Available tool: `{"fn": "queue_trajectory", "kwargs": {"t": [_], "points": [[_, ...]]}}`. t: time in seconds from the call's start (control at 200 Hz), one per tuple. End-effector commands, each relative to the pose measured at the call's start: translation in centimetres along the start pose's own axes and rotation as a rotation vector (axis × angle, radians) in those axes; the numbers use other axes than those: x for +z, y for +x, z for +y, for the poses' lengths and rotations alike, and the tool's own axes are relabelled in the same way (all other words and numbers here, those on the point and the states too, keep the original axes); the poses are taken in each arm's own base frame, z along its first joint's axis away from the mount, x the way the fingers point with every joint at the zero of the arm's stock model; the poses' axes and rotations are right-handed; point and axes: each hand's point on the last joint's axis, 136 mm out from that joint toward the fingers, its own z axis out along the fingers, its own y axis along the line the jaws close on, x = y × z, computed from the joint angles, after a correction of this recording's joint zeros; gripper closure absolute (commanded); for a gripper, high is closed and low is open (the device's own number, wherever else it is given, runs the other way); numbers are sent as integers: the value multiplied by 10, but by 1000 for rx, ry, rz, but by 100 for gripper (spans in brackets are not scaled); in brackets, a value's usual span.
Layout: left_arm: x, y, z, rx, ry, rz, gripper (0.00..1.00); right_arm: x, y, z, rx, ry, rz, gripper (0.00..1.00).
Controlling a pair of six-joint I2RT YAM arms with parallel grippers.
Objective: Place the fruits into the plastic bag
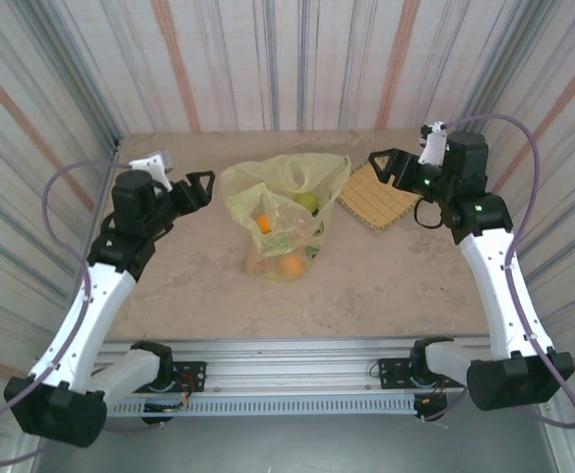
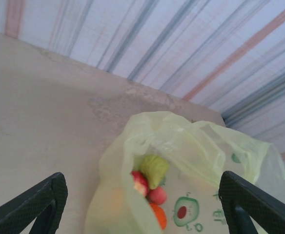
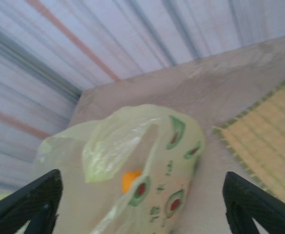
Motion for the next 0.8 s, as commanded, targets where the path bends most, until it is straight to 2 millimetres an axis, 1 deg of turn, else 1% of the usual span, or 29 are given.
{"fn": "queue_trajectory", "kwargs": {"t": [0.0,0.12,0.245,0.296,0.351,0.451,0.526,0.626,0.711,0.757,0.797], "points": [[0,11,35,-8,-123,-55,13,-7,10,-44,-56,194,-18,7],[5,29,67,-27,-222,-78,12,-4,24,-90,-58,357,-32,0],[10,47,101,-21,-331,-115,9,0,45,-129,-49,485,-33,1],[9,52,114,3,-374,-139,8,0,52,-144,-52,542,-34,1],[8,54,123,56,-400,-174,8,-1,59,-158,-52,599,-40,1],[-3,54,142,120,-486,-247,6,-1,75,-180,-49,667,-45,1],[-9,54,154,161,-547,-270,7,-1,87,-195,-38,710,-46,1],[-10,61,164,229,-599,-238,6,4,102,-214,-34,761,-59,1],[-5,67,170,303,-616,-196,5,10,114,-231,-45,806,-62,1],[2,72,171,350,-601,-169,3,14,119,-238,-52,823,-50,1],[6,70,174,355,-603,-159,1,18,122,-243,-53,834,-41,1]]}}
